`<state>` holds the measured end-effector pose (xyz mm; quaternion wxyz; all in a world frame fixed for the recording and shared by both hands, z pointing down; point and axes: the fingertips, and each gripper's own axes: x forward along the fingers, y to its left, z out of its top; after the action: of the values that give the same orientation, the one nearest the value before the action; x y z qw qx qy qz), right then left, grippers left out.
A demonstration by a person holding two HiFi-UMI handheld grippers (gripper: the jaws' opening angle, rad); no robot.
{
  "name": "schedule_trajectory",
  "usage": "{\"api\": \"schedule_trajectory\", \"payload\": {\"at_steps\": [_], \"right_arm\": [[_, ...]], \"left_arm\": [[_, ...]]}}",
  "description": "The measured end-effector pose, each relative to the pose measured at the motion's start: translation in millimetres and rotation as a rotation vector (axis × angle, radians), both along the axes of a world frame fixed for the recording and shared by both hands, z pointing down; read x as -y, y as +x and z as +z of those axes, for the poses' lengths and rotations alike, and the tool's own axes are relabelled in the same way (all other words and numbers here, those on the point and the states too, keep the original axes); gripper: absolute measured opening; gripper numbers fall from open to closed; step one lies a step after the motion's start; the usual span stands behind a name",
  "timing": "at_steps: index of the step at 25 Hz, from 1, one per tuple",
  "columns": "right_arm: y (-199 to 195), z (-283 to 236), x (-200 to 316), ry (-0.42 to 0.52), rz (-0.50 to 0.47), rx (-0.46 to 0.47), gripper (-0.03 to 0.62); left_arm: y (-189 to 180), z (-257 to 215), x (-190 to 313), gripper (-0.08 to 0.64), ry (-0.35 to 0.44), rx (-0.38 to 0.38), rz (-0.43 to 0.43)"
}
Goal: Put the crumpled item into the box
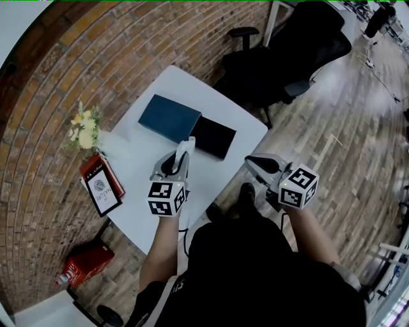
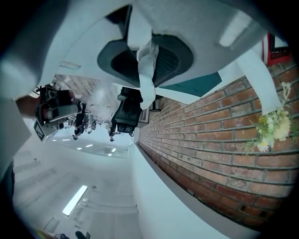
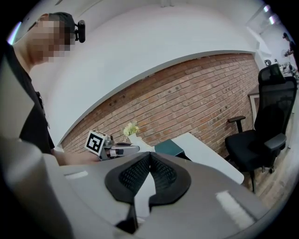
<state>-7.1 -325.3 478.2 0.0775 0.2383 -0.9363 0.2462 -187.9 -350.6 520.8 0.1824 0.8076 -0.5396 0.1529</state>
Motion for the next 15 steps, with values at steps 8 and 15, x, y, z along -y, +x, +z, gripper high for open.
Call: {"api": "schedule_trajectory", "payload": {"at_steps": [8,15], "right_arm": [[42,27,29,-0.079,0.056,0.011,0.0],[69,39,44,-0.108,0.094,0.018,0.0]], "left_arm": [[34,48,44,0.08,-0.124,0.09,0.071],[57,86,83,0.08,-0.194,0.112,0.089]]}}
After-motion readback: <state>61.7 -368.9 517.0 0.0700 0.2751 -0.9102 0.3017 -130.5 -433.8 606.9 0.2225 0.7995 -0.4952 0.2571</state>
